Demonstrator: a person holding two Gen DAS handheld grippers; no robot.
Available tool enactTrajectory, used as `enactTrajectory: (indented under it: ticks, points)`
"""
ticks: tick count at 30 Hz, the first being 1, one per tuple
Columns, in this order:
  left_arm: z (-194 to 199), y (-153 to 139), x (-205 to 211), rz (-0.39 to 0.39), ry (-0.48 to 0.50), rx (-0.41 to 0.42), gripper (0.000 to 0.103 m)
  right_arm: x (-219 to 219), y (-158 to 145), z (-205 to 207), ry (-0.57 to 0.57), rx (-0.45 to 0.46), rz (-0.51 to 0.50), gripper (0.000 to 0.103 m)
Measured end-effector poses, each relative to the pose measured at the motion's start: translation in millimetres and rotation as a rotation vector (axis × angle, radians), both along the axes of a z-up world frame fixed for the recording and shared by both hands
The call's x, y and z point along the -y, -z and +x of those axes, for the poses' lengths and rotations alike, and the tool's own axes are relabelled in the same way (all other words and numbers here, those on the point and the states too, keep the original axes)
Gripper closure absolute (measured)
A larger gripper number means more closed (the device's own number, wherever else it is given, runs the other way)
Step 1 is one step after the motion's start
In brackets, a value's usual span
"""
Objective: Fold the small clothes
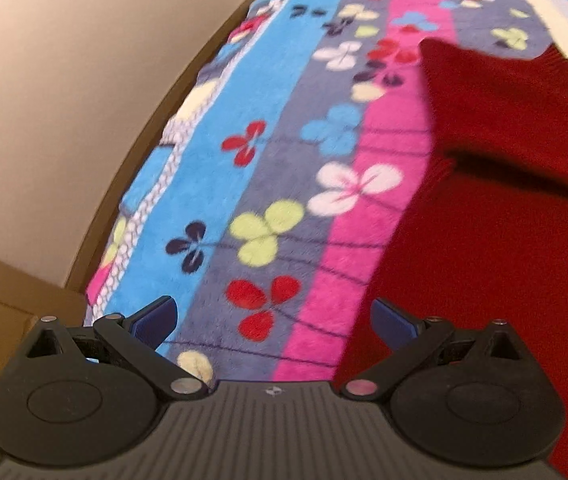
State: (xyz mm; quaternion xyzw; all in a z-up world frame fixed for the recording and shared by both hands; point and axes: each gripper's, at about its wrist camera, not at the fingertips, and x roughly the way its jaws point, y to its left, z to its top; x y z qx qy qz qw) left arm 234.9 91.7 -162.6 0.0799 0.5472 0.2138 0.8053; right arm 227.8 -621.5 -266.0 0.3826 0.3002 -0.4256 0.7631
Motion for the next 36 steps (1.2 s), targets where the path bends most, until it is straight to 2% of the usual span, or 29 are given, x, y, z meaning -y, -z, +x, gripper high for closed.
enactTrajectory:
  ticks: [1, 3, 5, 8, 11, 13, 15, 17, 18, 20, 23, 25, 28, 31, 33, 36]
  points:
    - [0, 3, -5, -0.011, -0.007, -0.003, 0.000, -2, -3, 7, -0.041, 0.003, -0.010, 0.090]
    - [-1, 9, -17, -0.030, -0.015, -0.004, 0.000, -9, -18, 12, -0.055, 0.029, -0.046, 0.090]
    - [0, 13, -25, -0.030, -0.025, -0.003, 0.000, -39, -50, 21, -0.117, 0.038, -0.197, 0.091]
    - [1, 17, -40, -0.034, -0.058, 0.004, 0.000, -130, -99, 42, -0.342, 0.099, -0.448, 0.090]
    - [-2, 19, -55, -0.073, -0.095, 0.020, 0.000, -248, -125, 50, -0.653, 0.189, -0.614, 0.090]
    - [-3, 20, -63, -0.082, -0.109, 0.025, 0.000, -327, -120, 48, -0.892, 0.233, -0.634, 0.081]
    - [-2, 21, -71, -0.085, -0.121, 0.030, 0.000, -395, -96, 42, -1.174, 0.211, -0.575, 0.044]
    - [0, 19, -75, -0.105, -0.109, 0.042, 0.000, -439, -66, 25, -1.356, 0.125, -0.523, 0.042]
    - [3, 18, -75, -0.113, -0.102, 0.052, 0.000, -445, -58, 18, -1.391, 0.107, -0.516, 0.042]
    - [10, 14, -71, -0.138, -0.062, 0.086, 0.000, -432, -51, 2, -1.382, 0.073, -0.496, 0.040]
    - [32, 6, -54, -0.196, 0.000, 0.128, 0.000, -373, -63, 5, -1.215, 0.064, -0.433, 0.037]
    - [52, -3, -39, -0.265, 0.039, 0.175, 0.000, -331, -73, 13, -1.084, 0.048, -0.412, 0.037]
    - [93, -11, -17, -0.389, 0.092, 0.212, 0.000, -286, -76, 16, -0.960, 0.010, -0.433, 0.036]
    - [144, -12, 18, -0.468, 0.163, 0.195, 0.000, -262, -74, 15, -0.894, 0.008, -0.425, 0.036]
    - [173, -10, 44, -0.472, 0.235, 0.193, 0.000, -257, -65, 16, -0.883, 0.005, -0.421, 0.036]
    - [212, 13, 79, -0.472, 0.302, 0.094, 0.000, -258, -57, 16, -0.898, -0.006, -0.405, 0.036]
